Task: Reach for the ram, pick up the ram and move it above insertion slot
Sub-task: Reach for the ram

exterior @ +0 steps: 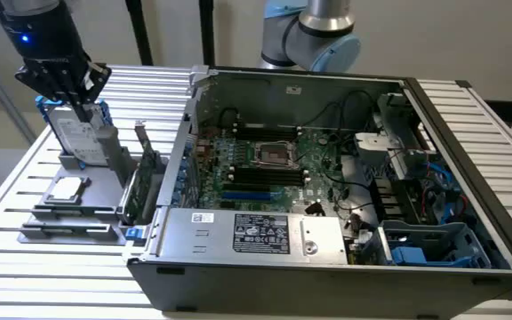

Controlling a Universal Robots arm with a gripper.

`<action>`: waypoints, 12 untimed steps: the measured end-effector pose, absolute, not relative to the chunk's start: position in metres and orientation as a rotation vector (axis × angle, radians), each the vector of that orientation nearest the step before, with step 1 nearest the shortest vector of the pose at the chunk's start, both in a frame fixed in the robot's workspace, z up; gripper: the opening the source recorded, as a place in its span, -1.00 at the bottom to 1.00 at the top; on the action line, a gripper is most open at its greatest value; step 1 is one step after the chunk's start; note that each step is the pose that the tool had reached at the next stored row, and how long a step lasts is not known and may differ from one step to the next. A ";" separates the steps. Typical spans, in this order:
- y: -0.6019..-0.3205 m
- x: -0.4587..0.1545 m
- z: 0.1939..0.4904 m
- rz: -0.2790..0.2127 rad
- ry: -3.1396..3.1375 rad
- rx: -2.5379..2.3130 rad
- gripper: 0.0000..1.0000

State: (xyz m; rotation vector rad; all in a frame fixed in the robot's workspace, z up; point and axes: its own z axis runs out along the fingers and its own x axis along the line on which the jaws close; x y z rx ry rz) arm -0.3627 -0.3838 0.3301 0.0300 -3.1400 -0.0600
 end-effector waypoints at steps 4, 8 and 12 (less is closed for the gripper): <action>-0.384 -0.363 0.330 -0.060 -3.140 0.030 -0.79; -0.384 -0.363 0.330 -0.060 -3.140 0.030 -0.79; -0.384 -0.363 0.330 -0.060 -3.140 0.030 -0.79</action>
